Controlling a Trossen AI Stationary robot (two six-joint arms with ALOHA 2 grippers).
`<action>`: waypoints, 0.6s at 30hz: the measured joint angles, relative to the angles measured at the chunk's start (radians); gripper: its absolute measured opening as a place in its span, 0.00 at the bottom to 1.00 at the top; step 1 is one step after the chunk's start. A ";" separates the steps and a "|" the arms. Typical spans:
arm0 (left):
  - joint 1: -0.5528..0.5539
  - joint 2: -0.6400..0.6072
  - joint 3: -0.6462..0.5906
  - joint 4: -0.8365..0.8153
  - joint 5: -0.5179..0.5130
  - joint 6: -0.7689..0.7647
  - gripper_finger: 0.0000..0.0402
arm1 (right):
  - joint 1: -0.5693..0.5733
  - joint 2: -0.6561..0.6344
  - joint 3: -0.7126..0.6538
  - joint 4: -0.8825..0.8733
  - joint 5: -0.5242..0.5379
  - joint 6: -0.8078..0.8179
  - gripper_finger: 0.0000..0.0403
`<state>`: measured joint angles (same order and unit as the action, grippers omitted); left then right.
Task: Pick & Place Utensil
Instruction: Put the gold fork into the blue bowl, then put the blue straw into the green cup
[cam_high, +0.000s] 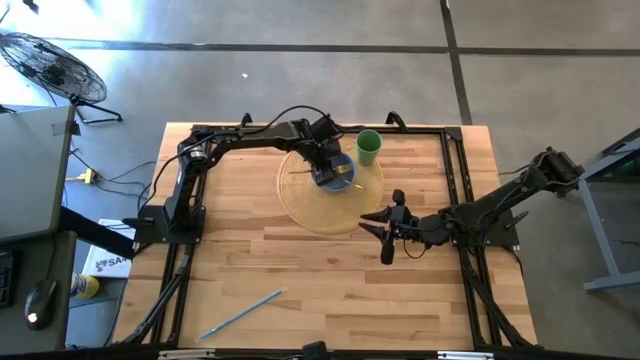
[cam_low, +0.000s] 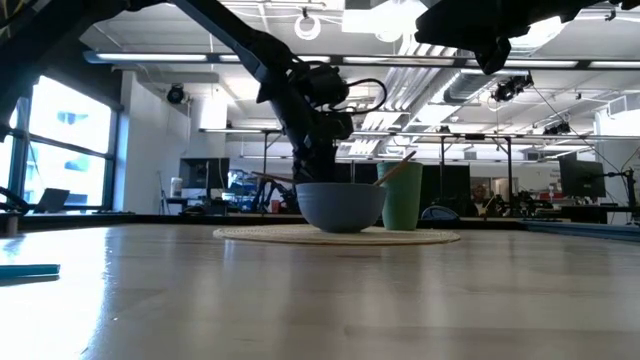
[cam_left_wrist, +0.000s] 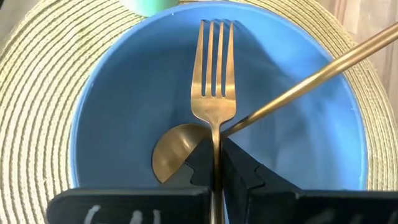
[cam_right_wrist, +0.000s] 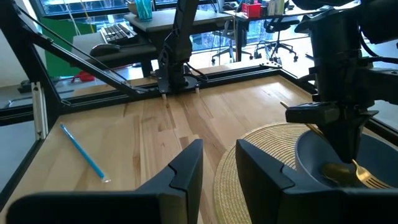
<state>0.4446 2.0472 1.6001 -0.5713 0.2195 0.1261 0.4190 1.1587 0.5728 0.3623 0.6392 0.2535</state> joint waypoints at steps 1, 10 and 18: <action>0.000 0.000 0.000 0.000 0.000 0.000 0.02 | 0.000 0.000 0.000 0.000 0.000 0.000 0.22; 0.000 0.000 0.000 0.051 0.026 -0.001 0.11 | 0.000 0.000 0.000 0.000 0.000 0.000 0.22; 0.000 0.000 0.000 0.047 0.028 -0.001 0.11 | 0.000 0.000 0.000 -0.007 0.000 0.000 0.22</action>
<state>0.4446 2.0472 1.6004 -0.5247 0.2474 0.1249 0.4191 1.1591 0.5728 0.3557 0.6388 0.2535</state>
